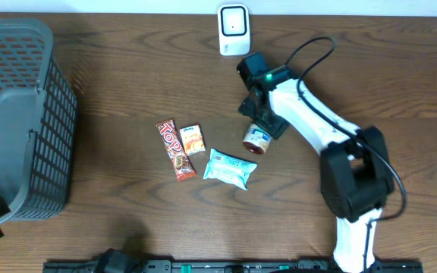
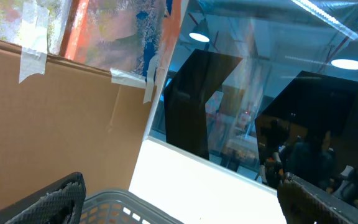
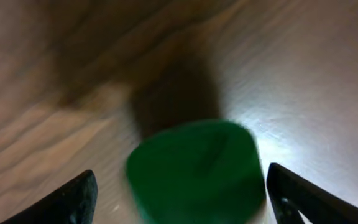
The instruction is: Scan the item barcode
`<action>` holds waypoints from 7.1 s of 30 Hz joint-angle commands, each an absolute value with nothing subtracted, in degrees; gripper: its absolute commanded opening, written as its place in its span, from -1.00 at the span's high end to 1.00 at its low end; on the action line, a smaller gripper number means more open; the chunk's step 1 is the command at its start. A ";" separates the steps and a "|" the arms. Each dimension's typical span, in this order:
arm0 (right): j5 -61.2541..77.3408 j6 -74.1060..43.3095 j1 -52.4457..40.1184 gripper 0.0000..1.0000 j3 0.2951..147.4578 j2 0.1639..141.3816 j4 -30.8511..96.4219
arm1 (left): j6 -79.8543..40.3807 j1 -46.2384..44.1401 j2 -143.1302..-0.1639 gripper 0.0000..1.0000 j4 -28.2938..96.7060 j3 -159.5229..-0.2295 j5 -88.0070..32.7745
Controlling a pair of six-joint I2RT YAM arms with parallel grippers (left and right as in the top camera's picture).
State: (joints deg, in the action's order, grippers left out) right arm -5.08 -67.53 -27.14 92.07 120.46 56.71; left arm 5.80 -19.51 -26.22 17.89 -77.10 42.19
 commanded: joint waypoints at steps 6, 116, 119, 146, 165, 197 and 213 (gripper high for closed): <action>-4.38 -62.63 -25.98 -0.26 91.74 123.74 58.24 | 5.32 -19.42 -25.76 -0.97 17.78 -76.82 42.72; -23.81 -39.86 -29.56 -0.35 82.61 121.71 23.07 | 5.32 -19.42 -25.76 -0.96 17.80 -76.82 42.72; -21.28 -40.47 -29.56 -0.19 82.61 121.54 23.38 | 5.32 -19.42 -25.76 -0.97 17.80 -76.82 42.72; -15.46 -37.19 -30.52 0.16 82.54 109.12 38.06 | 5.32 -19.42 -25.76 -0.97 17.80 -76.82 42.72; -21.50 -44.07 -33.71 -0.45 68.69 109.71 18.98 | 5.32 -19.42 -25.76 -0.97 17.80 -76.82 42.72; 5.74 -24.91 -21.47 -0.98 116.90 123.61 72.97 | 5.32 -19.42 -25.76 -0.96 17.80 -76.82 42.72; 6.55 -23.51 -22.96 -0.98 127.72 136.51 74.08 | 5.32 -19.42 -25.78 -0.97 17.80 -76.82 42.72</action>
State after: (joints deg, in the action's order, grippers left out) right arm 6.09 -24.67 -22.79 126.63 135.02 74.06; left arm 5.80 -19.51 -26.22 17.89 -77.10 42.19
